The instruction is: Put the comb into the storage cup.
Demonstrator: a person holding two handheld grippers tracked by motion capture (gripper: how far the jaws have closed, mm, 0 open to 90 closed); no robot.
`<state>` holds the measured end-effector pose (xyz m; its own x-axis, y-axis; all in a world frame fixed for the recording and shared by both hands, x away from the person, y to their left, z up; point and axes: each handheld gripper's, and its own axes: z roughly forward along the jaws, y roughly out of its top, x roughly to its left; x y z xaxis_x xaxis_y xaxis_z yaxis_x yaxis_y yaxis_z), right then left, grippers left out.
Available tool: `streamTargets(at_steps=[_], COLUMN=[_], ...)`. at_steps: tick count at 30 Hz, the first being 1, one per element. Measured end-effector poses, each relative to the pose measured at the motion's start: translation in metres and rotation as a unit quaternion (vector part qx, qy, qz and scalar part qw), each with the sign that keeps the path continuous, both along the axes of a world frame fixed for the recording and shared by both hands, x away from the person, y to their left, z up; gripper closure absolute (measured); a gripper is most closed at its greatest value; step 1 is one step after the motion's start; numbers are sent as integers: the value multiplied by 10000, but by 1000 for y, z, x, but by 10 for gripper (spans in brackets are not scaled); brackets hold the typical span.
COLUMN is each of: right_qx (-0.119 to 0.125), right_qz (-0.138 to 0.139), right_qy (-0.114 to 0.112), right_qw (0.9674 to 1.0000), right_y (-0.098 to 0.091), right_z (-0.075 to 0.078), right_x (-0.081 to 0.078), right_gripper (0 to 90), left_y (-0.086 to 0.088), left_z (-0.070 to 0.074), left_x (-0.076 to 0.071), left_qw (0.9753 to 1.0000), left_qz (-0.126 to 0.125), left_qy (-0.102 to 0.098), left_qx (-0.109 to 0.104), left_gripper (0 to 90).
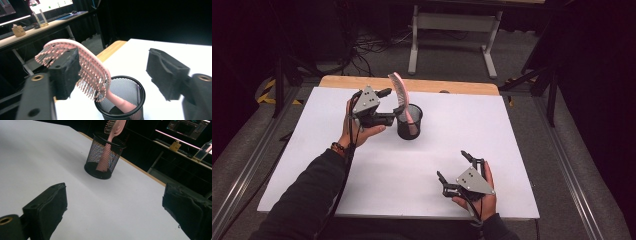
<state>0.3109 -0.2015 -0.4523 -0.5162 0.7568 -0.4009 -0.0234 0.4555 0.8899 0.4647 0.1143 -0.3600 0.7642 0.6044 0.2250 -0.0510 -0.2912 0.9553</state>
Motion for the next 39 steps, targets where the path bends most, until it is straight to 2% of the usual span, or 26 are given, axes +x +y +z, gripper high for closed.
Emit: streamTargets(at_steps=[5, 11, 17, 23, 28, 39], right_qx=[-4, -5, -20, -12, -10, -17], right_qz=[-2, -2, 3, 4, 6, -22], right_qy=[-8, -3, 1, -8, -9, -61], right_qw=[10000, 10000, 10000, 10000, 10000, 10000], right_y=[-1, -1, 0, -1, -1, 0], right_z=[0, 0, 0, 1, 1, 1], right_x=[0, 0, 0, -1, -1, -2], right_gripper=[64, 64, 71, 71, 69, 71], left_y=[-1, -2, 0, 3, 5, 10], left_z=[-3, -4, -6, -10, -13, -19], left_x=[-3, -10, -15, -22, -26, -38], left_qw=[10000, 9999, 9998, 9994, 9994, 9989], left_qz=[-71, -163, -167, -309, -329, -407], left_qy=[25, -38, -52, -74, -94, -181], left_qx=[-49, 27, 111, 146, 95, 131], left_gripper=[208, 174, 154, 126, 114, 80])
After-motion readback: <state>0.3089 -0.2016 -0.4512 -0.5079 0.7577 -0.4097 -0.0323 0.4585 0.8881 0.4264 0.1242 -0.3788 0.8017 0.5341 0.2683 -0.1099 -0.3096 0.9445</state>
